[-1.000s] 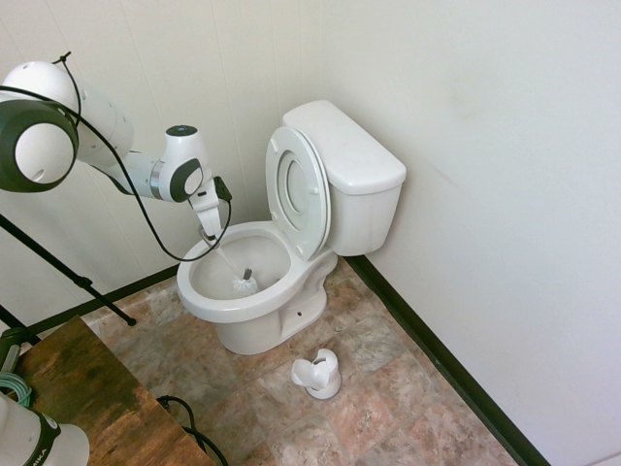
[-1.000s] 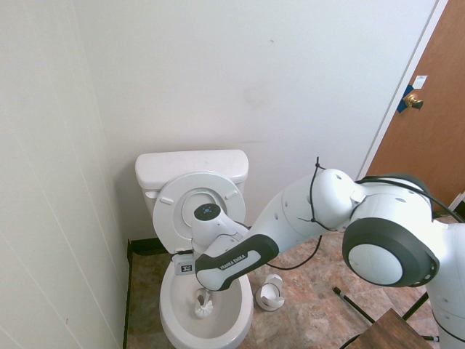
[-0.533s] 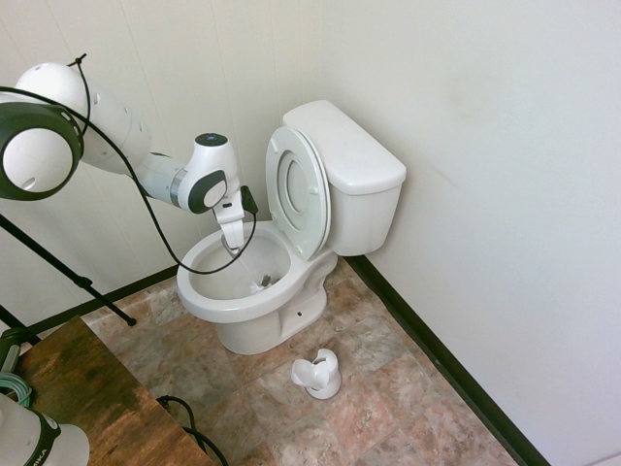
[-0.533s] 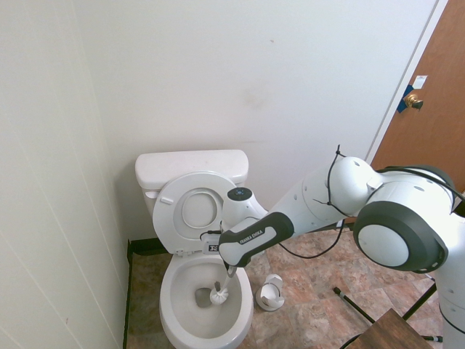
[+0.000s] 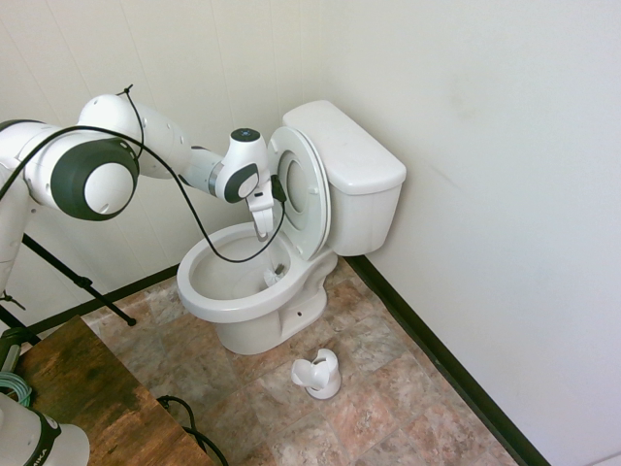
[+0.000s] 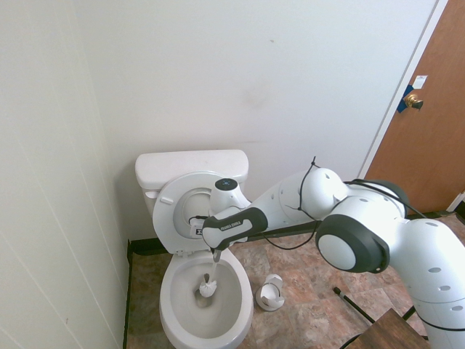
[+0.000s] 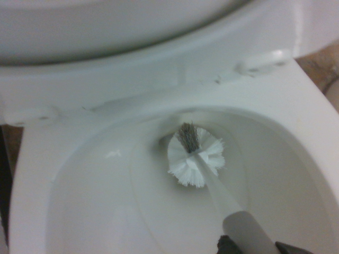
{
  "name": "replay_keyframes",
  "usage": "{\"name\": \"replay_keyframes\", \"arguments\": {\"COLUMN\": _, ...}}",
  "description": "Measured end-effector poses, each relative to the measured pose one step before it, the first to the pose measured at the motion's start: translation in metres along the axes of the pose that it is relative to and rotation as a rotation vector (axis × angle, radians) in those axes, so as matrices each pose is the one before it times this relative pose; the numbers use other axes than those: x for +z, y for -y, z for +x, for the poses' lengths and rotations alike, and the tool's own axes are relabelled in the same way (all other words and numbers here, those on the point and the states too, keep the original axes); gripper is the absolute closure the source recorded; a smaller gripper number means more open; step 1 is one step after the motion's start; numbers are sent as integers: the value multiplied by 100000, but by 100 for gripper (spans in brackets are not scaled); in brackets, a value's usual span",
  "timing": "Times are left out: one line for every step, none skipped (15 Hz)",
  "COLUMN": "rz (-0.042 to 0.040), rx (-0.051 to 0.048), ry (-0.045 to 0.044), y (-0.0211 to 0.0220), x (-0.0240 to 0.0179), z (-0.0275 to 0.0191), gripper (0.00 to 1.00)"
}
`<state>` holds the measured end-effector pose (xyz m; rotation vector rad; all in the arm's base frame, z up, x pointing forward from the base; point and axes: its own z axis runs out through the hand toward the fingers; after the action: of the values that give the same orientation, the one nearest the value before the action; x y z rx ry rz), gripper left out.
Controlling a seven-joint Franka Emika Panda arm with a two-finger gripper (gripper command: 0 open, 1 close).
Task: Clean the toilet
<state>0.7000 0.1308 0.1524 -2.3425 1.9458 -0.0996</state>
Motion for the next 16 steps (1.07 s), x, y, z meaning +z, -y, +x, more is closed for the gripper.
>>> {"name": "replay_keyframes", "arguments": {"rz": 1573, "rx": -476, "ry": -29, "y": 802, "x": 30, "z": -1084, "gripper": 100}}
{"name": "replay_keyframes", "arguments": {"rz": 1121, "rx": -795, "ry": -393, "y": 684, "x": -71, "z": -1263, "gripper": 100}}
{"name": "replay_keyframes", "arguments": {"rz": 449, "rx": -1089, "ry": -707, "y": 516, "x": -170, "z": -1254, "gripper": 100}}
{"name": "replay_keyframes", "arguments": {"rz": -187, "rx": -1229, "ry": -482, "y": 374, "x": -232, "z": -1203, "gripper": 100}}
{"name": "replay_keyframes", "arguments": {"rz": -374, "rx": -1217, "ry": -291, "y": 125, "x": -120, "z": -1072, "gripper": 100}}
{"name": "replay_keyframes", "arguments": {"rz": -386, "rx": -1320, "ry": -577, "y": -44, "x": -55, "z": -958, "gripper": 100}}
{"name": "replay_keyframes", "arguments": {"rz": -402, "rx": -1337, "ry": -740, "y": -159, "x": -64, "z": -964, "gripper": 100}}
{"name": "replay_keyframes", "arguments": {"rz": -439, "rx": -1581, "ry": -781, "y": -354, "x": -271, "z": -1018, "gripper": 100}}
{"name": "replay_keyframes", "arguments": {"rz": -343, "rx": -1465, "ry": -544, "y": -483, "x": -760, "z": -960, "gripper": 100}}
{"name": "replay_keyframes", "arguments": {"rz": 113, "rx": -1179, "ry": -541, "y": -510, "x": -1381, "z": -798, "gripper": 100}}
{"name": "replay_keyframes", "arguments": {"rz": 1028, "rx": -423, "ry": -798, "y": -372, "x": -1971, "z": -480, "gripper": 100}}
{"name": "replay_keyframes", "arguments": {"rz": 1490, "rx": -101, "ry": -804, "y": -386, "x": -2409, "z": -287, "gripper": 100}}
{"name": "replay_keyframes", "arguments": {"rz": 732, "rx": -28, "ry": -1083, "y": -536, "x": -2253, "z": 70, "gripper": 100}}
{"name": "replay_keyframes", "arguments": {"rz": 84, "rx": 398, "ry": -903, "y": -703, "x": -2047, "z": 378, "gripper": 100}}
{"name": "replay_keyframes", "arguments": {"rz": 166, "rx": 658, "ry": -1012, "y": -798, "x": -2076, "z": 591, "gripper": 100}}
{"name": "replay_keyframes", "arguments": {"rz": 453, "rx": 655, "ry": -924, "y": -886, "x": -1909, "z": 657, "gripper": 100}}
